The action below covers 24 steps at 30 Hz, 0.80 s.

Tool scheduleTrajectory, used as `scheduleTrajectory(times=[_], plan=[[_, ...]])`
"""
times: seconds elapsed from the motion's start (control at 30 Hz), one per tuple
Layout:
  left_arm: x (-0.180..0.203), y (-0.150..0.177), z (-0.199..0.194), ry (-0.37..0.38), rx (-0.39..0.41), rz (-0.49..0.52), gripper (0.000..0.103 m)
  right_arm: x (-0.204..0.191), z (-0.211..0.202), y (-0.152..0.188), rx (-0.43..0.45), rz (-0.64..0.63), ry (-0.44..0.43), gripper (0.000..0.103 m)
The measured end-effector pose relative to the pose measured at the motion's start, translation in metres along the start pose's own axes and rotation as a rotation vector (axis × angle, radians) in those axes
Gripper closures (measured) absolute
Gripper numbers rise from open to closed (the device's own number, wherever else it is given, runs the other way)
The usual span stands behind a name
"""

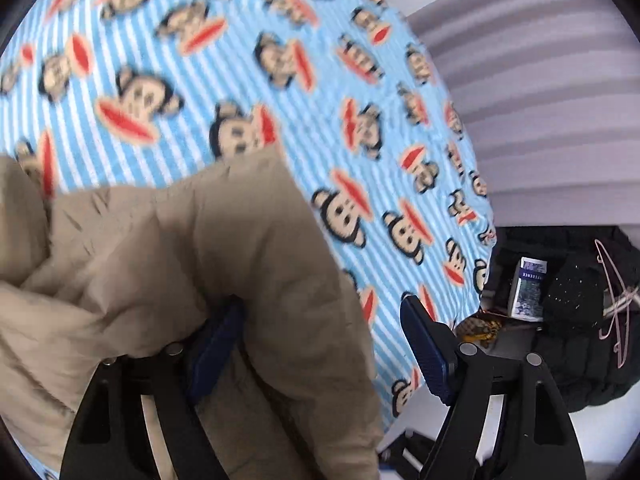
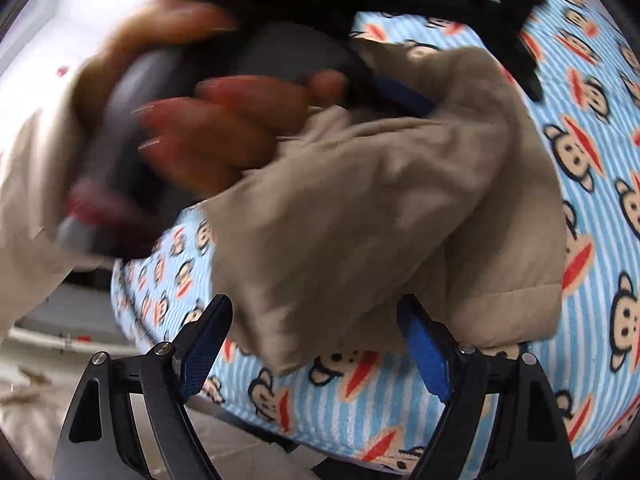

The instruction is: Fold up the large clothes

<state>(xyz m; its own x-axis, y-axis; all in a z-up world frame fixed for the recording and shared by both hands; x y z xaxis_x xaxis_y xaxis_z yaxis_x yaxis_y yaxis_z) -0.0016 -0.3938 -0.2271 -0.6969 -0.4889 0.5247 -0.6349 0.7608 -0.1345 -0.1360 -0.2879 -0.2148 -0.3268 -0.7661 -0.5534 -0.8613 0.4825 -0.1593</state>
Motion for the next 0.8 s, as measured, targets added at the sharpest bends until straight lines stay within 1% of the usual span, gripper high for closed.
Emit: scheduleTrajectory(times=[0.03, 0.07, 0.1, 0.13, 0.17, 0.2, 0.27, 0.3, 0.33, 0.37, 0.4, 0.47, 0.5, 0.57, 0.7, 0.73, 0.77, 0.8], plan=[[0.002, -0.002, -0.014, -0.023, 0.049, 0.026, 0.023, 0.011, 0.0, -0.006, 0.018, 0.054, 0.017, 0.02], [0.001, -0.002, -0.032, -0.061, 0.111, 0.048, 0.023, 0.024, -0.003, -0.01, 0.036, 0.116, 0.02, 0.029], [-0.004, -0.001, -0.052, -0.114, 0.175, 0.059, 0.023, 0.034, -0.005, -0.012, 0.04, 0.167, 0.006, 0.035], [-0.014, 0.001, -0.072, -0.178, 0.236, 0.055, 0.023, 0.044, -0.005, -0.013, 0.038, 0.21, -0.013, 0.054], [-0.026, 0.005, -0.088, -0.24, 0.286, 0.04, 0.023, 0.049, -0.004, -0.013, 0.032, 0.233, -0.036, 0.079], [-0.045, 0.012, -0.106, -0.308, 0.329, 0.006, 0.023, 0.051, -0.003, -0.013, 0.026, 0.24, -0.047, 0.084], [-0.089, 0.031, -0.133, -0.416, 0.369, -0.103, 0.023, 0.053, -0.008, -0.011, 0.041, 0.211, 0.0, 0.088], [-0.113, 0.043, -0.143, -0.454, 0.379, -0.165, 0.023, 0.054, -0.012, -0.011, 0.06, 0.189, 0.033, 0.088], [-0.137, 0.056, -0.149, -0.484, 0.372, -0.222, 0.023, 0.057, -0.017, -0.011, 0.078, 0.184, 0.055, 0.088], [-0.157, 0.069, -0.15, -0.503, 0.354, -0.277, 0.023, 0.063, -0.02, -0.01, 0.085, 0.192, 0.068, 0.088], [-0.174, 0.08, -0.147, -0.502, 0.338, -0.329, 0.023, 0.068, -0.022, -0.006, 0.086, 0.214, 0.067, 0.088], [-0.189, 0.094, -0.133, -0.474, 0.324, -0.383, 0.023, 0.086, -0.022, -0.002, 0.082, 0.276, 0.041, 0.088], [-0.189, 0.094, -0.122, -0.455, 0.321, -0.385, 0.023, 0.094, -0.021, 0.0, 0.078, 0.306, 0.029, 0.088], [-0.184, 0.087, -0.102, -0.463, 0.304, -0.353, 0.023, 0.106, -0.021, 0.006, 0.07, 0.338, 0.02, 0.088], [-0.17, 0.062, -0.065, -0.564, 0.233, -0.293, 0.022, 0.123, -0.022, 0.009, 0.057, 0.388, 0.019, 0.087], [-0.165, 0.056, -0.062, -0.582, 0.221, -0.289, 0.022, 0.127, -0.026, 0.005, 0.06, 0.41, 0.014, 0.085], [-0.163, 0.054, -0.062, -0.597, 0.214, -0.285, 0.022, 0.132, -0.032, 0.005, 0.069, 0.433, 0.017, 0.081], [-0.162, 0.052, -0.062, -0.607, 0.209, -0.282, 0.022, 0.139, -0.04, 0.005, 0.088, 0.45, 0.033, 0.079]])
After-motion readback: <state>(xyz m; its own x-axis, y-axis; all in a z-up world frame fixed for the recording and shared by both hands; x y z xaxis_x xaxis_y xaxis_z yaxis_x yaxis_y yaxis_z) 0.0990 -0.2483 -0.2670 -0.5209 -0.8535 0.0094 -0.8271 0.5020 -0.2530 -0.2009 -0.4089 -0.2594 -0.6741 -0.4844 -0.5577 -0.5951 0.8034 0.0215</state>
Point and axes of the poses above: each gripper's, at about its wrist camera, not at the fingertips, and z roughly the way its jaws point, x to its right, y to its underside, the point moved 8 cm from there along z, roughly the way its jaws point, and after that the axes turned 6 degrees about z, right-handed, at the moved point
